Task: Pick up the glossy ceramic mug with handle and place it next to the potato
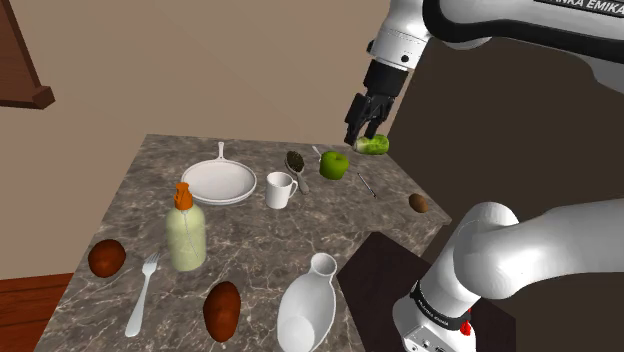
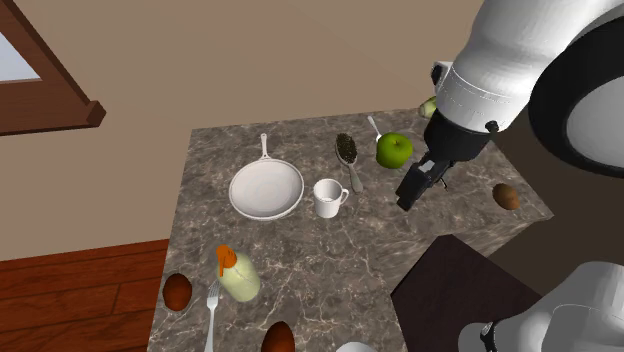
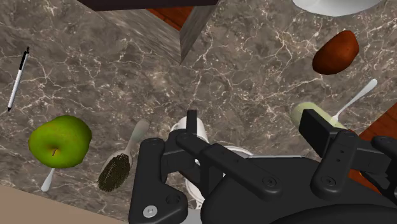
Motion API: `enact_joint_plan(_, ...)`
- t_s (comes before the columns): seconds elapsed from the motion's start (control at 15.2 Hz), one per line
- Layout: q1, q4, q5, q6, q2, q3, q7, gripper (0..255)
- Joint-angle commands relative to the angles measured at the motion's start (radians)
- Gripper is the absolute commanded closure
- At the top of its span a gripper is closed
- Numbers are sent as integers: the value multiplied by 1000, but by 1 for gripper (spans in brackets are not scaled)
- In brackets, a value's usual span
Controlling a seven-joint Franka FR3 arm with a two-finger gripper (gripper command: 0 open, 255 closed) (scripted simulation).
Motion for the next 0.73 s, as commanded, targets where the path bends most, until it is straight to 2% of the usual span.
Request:
enact_joint_plan(0.0, 0, 0, 0, 0, 0, 0, 0, 0)
enact_joint_plan(0.66, -23, -50, -31, 332, 279, 58, 40, 0)
